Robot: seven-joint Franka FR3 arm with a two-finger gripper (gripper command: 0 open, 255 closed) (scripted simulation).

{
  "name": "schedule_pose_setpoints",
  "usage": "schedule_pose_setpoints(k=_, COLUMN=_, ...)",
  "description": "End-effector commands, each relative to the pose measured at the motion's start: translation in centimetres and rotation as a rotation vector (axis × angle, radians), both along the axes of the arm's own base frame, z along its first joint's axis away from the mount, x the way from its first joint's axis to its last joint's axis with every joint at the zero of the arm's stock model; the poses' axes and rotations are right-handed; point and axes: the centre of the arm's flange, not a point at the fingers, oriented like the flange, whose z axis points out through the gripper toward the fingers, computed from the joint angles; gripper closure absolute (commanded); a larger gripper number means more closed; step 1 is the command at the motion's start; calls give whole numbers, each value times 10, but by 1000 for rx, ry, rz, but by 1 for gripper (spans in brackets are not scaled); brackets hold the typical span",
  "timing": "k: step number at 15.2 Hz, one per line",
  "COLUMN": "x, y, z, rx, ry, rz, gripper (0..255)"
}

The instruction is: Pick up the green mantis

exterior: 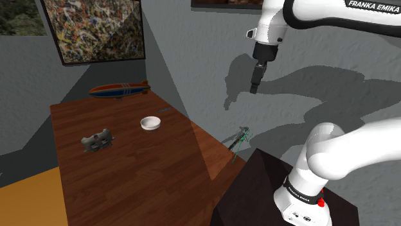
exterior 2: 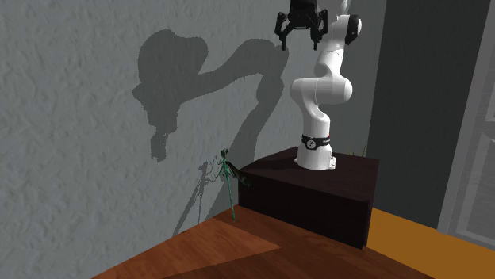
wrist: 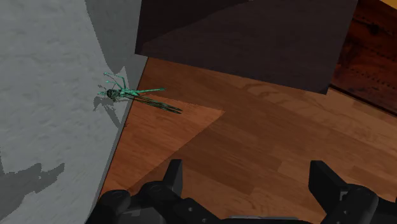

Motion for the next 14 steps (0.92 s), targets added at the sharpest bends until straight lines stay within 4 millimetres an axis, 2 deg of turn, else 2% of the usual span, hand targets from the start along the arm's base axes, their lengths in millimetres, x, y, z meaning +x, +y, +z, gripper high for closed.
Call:
schedule_pose_setpoints(k=1, x=0, y=0, z=0, rx=0, ry=0, rz=0, gripper=0)
schedule_pose_setpoints(k=14, x=15, y=-79, z=-147, rx=-60, ry=83, rz=380, gripper=0)
